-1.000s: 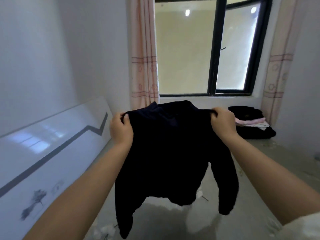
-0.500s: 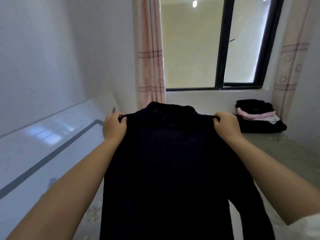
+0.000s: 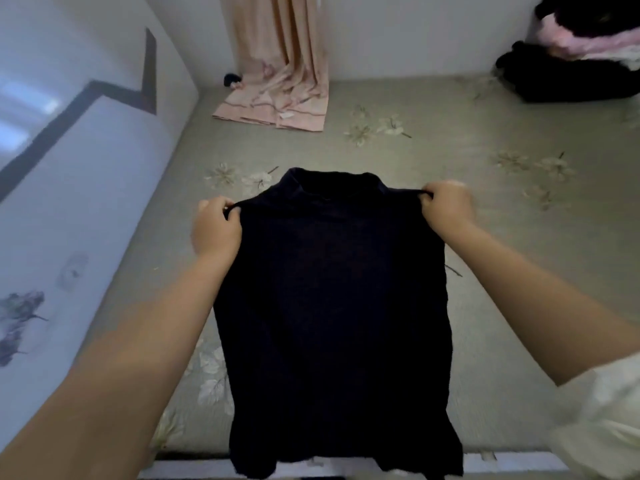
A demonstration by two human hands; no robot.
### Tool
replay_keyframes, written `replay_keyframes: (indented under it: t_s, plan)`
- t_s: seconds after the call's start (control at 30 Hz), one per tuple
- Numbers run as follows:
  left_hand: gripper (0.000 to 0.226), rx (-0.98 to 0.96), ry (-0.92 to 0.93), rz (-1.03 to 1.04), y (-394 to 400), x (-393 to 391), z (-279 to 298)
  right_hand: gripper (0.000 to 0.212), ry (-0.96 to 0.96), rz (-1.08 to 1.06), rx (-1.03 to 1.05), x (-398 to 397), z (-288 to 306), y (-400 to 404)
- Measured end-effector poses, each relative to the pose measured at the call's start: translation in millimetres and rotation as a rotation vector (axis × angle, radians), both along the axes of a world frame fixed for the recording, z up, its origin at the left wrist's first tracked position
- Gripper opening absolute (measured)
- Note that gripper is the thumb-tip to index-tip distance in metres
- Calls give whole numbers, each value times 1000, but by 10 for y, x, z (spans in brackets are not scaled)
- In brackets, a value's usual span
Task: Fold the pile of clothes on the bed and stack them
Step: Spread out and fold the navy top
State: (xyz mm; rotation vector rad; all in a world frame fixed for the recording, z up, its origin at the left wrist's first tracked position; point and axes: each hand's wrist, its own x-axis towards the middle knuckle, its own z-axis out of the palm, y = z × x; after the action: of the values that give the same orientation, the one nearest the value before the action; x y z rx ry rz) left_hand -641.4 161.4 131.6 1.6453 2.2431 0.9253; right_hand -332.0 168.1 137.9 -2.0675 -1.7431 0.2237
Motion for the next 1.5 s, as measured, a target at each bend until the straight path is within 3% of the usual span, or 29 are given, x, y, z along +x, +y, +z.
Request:
replay_keyframes:
  t_s: [0.33, 0.67, 0.77, 0.87, 1.1, 1.2, 1.37, 1.5]
  plan:
    - [25, -161, 80, -85, 1716, -109, -1647, 25, 65, -123, -80, -153, -1577, 1648]
    - [25, -248, 81, -53, 2587, -1, -3060, 27, 84, -187, -174, -177, -2977, 2593]
    - [26, -287, 83, -67, 2627, -23, -3397, 45, 34, -94, -268, -284, -3359, 2601]
    - [29, -260, 74, -108, 2513, -84, -3595, 51, -173, 50, -293, -326, -3671, 2470]
    - [51, -333, -94, -271, 2096, -325, -3488, 50, -269, 54, -256, -453, -3622, 2388]
    - [56, -384, -135, -236, 1655, -383, -3387, 52, -231, 153, -248, -789, -3473, 2050]
    - [75, -546, -226, -143, 451, -476, -3223, 42, -65, 479, -176, -1520, -3292, 826]
    - [86, -684, -241, -82, -489, -538, -3070, 42, -23, 582, -411, -1755, -3339, -23]
